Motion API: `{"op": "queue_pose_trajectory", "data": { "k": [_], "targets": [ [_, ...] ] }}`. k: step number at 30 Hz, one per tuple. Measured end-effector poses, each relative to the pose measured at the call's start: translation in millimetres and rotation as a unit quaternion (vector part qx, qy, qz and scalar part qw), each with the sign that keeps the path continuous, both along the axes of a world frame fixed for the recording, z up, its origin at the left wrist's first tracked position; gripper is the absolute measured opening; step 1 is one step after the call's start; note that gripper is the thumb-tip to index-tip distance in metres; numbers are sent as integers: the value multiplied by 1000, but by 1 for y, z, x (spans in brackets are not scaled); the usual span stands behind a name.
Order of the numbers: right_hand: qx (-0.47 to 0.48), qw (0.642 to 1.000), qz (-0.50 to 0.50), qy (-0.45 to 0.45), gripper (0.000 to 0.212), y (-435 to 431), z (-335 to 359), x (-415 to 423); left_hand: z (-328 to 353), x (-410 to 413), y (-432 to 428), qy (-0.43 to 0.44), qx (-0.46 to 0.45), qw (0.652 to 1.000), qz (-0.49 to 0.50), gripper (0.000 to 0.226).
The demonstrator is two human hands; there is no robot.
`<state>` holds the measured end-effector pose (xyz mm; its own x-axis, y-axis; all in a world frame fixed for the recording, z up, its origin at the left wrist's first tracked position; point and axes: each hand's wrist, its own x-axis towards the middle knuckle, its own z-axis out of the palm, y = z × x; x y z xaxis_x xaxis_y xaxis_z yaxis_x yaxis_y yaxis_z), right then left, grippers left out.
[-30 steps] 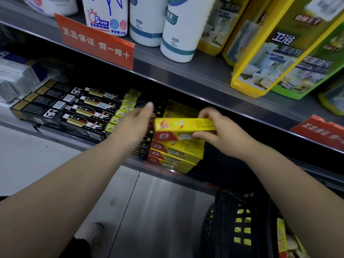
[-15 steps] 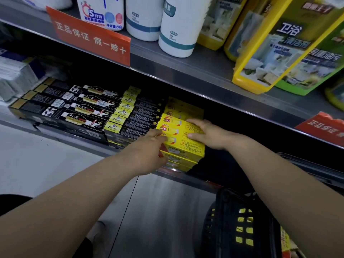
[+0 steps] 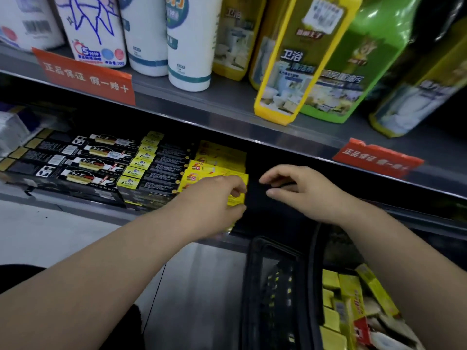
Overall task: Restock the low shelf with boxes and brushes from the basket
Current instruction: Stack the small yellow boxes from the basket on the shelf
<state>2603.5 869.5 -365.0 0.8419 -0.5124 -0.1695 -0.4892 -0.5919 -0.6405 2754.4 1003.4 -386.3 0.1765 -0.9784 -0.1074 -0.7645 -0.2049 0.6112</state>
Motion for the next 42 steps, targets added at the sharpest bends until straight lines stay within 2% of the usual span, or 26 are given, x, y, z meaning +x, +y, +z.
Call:
{"op": "queue_pose_trajectory", "data": {
  "k": [5, 7, 13, 15, 18, 22, 24, 26, 28, 30, 33, 36, 38, 40, 42],
  "targets": [
    [31, 994, -78, -70, 21, 19, 29, -97, 29, -71, -6, 33, -108, 990, -82, 23],
    [43, 988, -129, -67, 20, 22, 23, -137, 33, -104, -10, 48, -118, 983, -131, 21],
    [85, 965, -243, 51, 15, 17, -46, -244, 14, -178, -17, 17, -30, 956, -291, 23],
    [43, 957, -264, 114, 11, 11, -77, -268, 8, -191, -20, 11, -5, 953, -302, 23],
    [18, 940, -236, 247, 23, 4, -116, -281, 1, -201, -28, 15, 27, 955, -294, 22],
    [-8, 918, -99, 384, 70, 4, -152, -263, -9, -207, -38, 30, 47, 962, -268, 19],
    [-61, 891, -31, 450, 73, 9, -168, -252, -13, -210, -41, 45, 53, 965, -254, 17],
    [-74, 881, -11, 467, 73, 13, -180, -247, -16, -213, -43, 58, 60, 965, -247, 15],
    [-56, 890, -28, 452, 80, 14, -187, -248, -19, -214, -45, 68, 72, 966, -241, 14],
    [-6, 907, -74, 415, 77, 13, -184, -248, -22, -215, -47, 72, 85, 966, -234, 14],
    [75, 918, -65, 384, 54, -9, -154, -249, -26, -216, -49, 82, 115, 968, -209, 21],
    [100, 938, -13, 331, 33, -39, -95, -253, -31, -215, -53, 90, 148, 970, -168, 45],
    [222, 951, -29, 211, 34, -48, -57, -255, -31, -215, -56, 124, 162, 970, -134, 58],
    [361, 930, -37, 57, 40, -46, -34, -257, -28, -214, -57, 208, 185, 956, -96, 67],
    [402, 914, -42, -41, 42, -43, -25, -257, -24, -214, -58, 276, 214, 934, -76, 68]
  ]
}}
